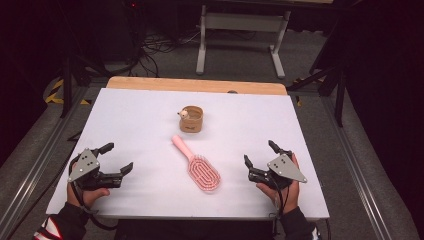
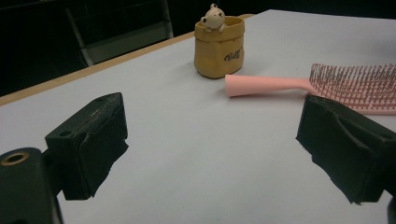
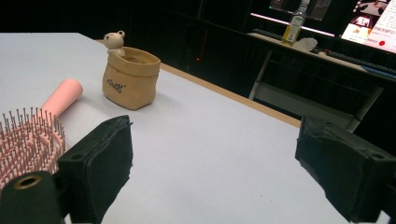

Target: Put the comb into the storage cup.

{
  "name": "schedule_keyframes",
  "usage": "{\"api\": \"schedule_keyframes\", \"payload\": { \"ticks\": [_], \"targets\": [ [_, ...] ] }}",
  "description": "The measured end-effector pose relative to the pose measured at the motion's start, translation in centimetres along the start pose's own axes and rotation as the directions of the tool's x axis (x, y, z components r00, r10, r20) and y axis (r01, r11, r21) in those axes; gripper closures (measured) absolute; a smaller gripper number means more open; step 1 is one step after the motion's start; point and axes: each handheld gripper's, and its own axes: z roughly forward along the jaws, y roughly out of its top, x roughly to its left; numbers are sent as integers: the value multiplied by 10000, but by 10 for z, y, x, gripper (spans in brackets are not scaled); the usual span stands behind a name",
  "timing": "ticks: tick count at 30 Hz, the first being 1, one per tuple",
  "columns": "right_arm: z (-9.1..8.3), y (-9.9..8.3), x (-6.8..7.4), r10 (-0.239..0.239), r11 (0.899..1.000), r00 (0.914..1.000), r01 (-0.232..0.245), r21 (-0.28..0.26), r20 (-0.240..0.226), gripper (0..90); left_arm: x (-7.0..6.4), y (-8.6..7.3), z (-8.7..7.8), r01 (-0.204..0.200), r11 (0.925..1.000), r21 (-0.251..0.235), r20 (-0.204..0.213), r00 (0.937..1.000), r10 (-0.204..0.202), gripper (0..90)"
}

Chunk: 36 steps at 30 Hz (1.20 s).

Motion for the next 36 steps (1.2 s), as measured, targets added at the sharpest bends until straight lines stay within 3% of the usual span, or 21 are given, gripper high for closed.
{"api": "schedule_keyframes", "payload": {
  "ticks": [4,7,13,16,19,20,21,23,25,28,29,32,33,34,36],
  "targets": [
    [0,-1,0,-104,9999,9998,104,-12,169,133,2,-1,5,91,9999,132,-11,10000,-91,88],
    [-1,-2,-4,102,9999,9994,-100,-60,323,137,8,-5,8,585,9981,188,-26,9983,-584,109],
    [-4,-5,-8,172,9998,9981,-176,66,585,140,10,-4,10,697,9975,117,0,9976,-697,159],
    [-5,-5,-11,303,9995,9971,-306,28,691,143,7,-3,13,662,9974,284,-24,9978,-661,236],
    [-5,-2,-12,384,9992,9952,-374,-121,902,148,5,-2,13,604,9977,309,240,9978,-611,314],
    [-5,-2,-12,469,9987,9947,-450,-229,913,152,4,-1,13,526,9978,399,497,9973,-546,398],
    [-5,-2,-12,469,9987,9947,-450,-229,913,152,2,1,14,423,9980,469,515,9977,-447,398],
    [-6,-3,-10,428,9990,9945,-415,-156,952,155,1,4,17,264,9981,548,706,9970,-303,506],
    [-6,-3,-9,402,9991,9947,-390,-145,942,155,-2,8,22,91,9980,625,841,9964,-143,527],
    [-6,-2,-8,188,9997,9957,-175,-157,904,155,-4,15,32,-87,9972,739,1110,9938,4,676],
    [-5,-2,-8,132,9998,9960,-119,-147,878,157,-6,20,42,-193,9963,833,1328,9911,81,705],
    [-4,-3,-8,80,9999,9962,-72,-86,870,160,-10,26,53,-463,9947,923,1478,9885,323,783],
    [-2,-3,-7,107,9999,9968,-103,-52,797,160,-13,33,64,-702,9931,944,1780,9826,526,866],
    [-2,-3,-7,107,9999,9968,-103,-52,797,160,-13,33,64,-702,9931,944,1780,9826,526,896],
    [-1,-4,-6,28,10000,9971,-30,23,764,159,-16,41,79,-859,9896,1154,1874,9802,633,898]
  ]
}}
